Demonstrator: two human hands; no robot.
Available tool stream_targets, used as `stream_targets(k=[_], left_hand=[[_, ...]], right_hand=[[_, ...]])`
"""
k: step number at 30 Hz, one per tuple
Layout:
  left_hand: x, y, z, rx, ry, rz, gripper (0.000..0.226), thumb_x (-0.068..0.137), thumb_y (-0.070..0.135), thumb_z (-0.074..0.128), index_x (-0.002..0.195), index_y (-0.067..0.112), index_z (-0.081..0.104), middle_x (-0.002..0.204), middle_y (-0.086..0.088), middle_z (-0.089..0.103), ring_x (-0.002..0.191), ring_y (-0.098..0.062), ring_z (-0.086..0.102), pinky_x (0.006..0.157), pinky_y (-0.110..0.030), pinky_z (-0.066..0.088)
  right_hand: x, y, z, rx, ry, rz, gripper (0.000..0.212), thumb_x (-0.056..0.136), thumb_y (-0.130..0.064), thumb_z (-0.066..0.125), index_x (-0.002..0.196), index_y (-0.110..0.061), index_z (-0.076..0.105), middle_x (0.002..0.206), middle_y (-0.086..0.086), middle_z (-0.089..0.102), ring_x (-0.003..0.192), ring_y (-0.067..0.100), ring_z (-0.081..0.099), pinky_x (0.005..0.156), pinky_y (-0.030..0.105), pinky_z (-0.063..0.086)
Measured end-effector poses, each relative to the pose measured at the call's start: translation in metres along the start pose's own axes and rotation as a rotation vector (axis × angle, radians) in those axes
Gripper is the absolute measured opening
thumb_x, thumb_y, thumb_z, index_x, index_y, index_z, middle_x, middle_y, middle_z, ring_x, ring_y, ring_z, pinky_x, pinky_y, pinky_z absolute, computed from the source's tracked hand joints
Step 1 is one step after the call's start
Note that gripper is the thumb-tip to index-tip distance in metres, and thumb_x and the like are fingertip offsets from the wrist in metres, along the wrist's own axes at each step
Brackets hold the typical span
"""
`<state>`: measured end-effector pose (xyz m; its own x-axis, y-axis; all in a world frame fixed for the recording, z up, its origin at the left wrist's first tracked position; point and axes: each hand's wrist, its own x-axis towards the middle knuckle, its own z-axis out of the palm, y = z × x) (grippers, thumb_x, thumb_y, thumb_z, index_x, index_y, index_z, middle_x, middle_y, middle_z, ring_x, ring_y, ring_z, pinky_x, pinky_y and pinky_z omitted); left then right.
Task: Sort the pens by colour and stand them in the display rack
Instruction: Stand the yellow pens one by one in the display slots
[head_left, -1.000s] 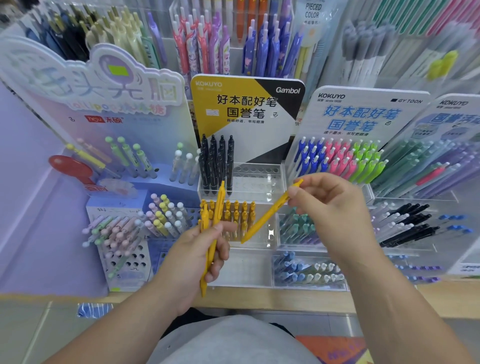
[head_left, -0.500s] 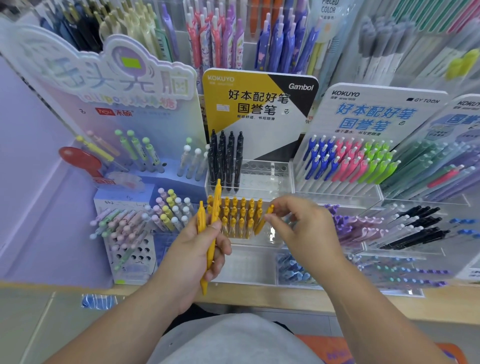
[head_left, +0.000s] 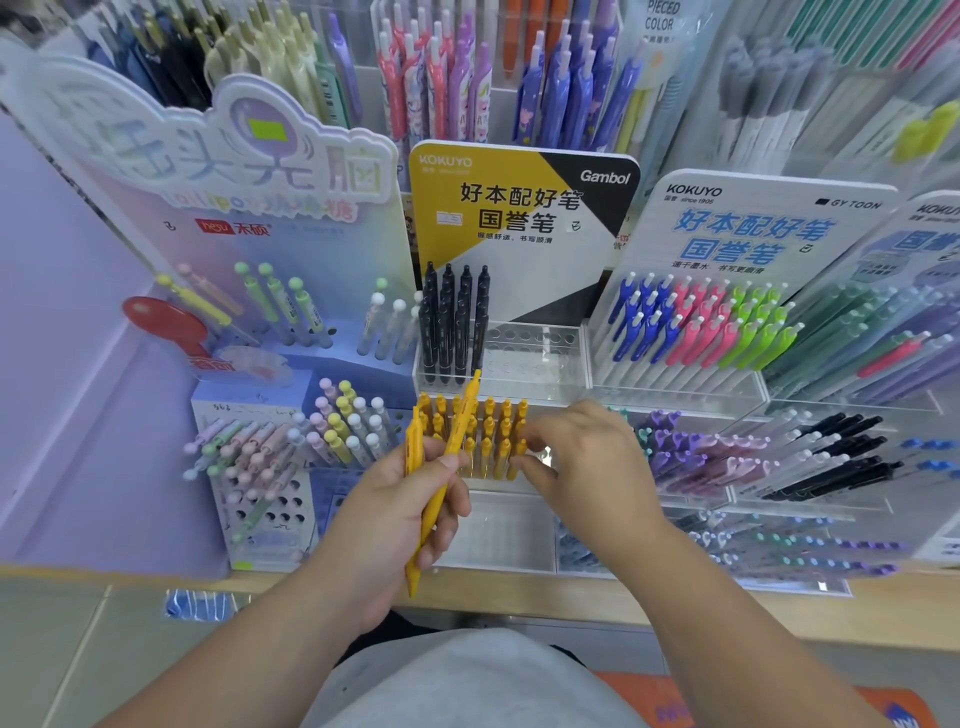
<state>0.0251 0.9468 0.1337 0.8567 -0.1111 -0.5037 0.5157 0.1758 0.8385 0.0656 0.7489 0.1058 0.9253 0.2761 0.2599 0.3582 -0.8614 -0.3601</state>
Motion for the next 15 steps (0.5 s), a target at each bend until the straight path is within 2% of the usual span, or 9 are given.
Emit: stream_targets(k=[2,4,7,9,15], left_hand=[[-0.001,0.000,0.000,-0.017,-0.019,-0.008,0.020,0.101,0.020,0.050,0.106,0.007,0.063,0.072,-0.012,0.059,0.048,-0.016,0.045,0.038,-0.024,0.029],[-0.002,0.001,0.002,0.003,-0.049,0.004,0.021,0.101,0.020,0.049,0.105,0.007,0.065,0.072,-0.011,0.058,0.048,-0.016,0.045,0.038,-0.024,0.029],[-0.002,0.001,0.006,0.083,-0.098,0.031,0.014,0.099,0.018,0.053,0.101,0.010,0.064,0.073,-0.010,0.059,0.049,-0.015,0.044,0.039,-0.025,0.030],[-0.002,0.001,0.010,0.119,-0.111,0.040,0.008,0.098,0.017,0.056,0.097,0.013,0.063,0.073,-0.009,0.060,0.050,-0.015,0.044,0.040,-0.025,0.030],[0.000,0.002,0.020,0.135,-0.097,0.055,0.005,0.094,0.013,0.063,0.098,0.011,0.061,0.070,-0.009,0.060,0.049,-0.015,0.043,0.039,-0.023,0.029]], right_hand=[[-0.001,-0.001,-0.005,0.035,0.028,-0.015,0.025,0.072,-0.032,0.084,0.089,-0.019,0.071,0.076,-0.009,0.067,0.076,0.018,0.057,0.071,0.031,0.049],[-0.003,-0.007,-0.017,0.188,0.074,0.057,0.023,0.079,-0.034,0.079,0.095,-0.020,0.072,0.082,-0.013,0.068,0.082,0.013,0.060,0.074,0.026,0.046],[0.000,-0.019,-0.040,0.661,0.073,0.342,0.010,0.086,-0.030,0.074,0.094,-0.024,0.073,0.080,-0.012,0.072,0.077,0.002,0.063,0.069,0.017,0.048],[0.002,-0.024,-0.050,0.888,0.046,0.443,0.007,0.085,-0.022,0.075,0.091,-0.018,0.073,0.077,-0.004,0.073,0.068,0.005,0.064,0.064,0.019,0.051],[-0.002,-0.025,-0.054,1.036,0.038,0.550,0.012,0.081,-0.015,0.079,0.088,-0.010,0.071,0.073,0.009,0.073,0.065,0.017,0.066,0.061,0.024,0.053]])
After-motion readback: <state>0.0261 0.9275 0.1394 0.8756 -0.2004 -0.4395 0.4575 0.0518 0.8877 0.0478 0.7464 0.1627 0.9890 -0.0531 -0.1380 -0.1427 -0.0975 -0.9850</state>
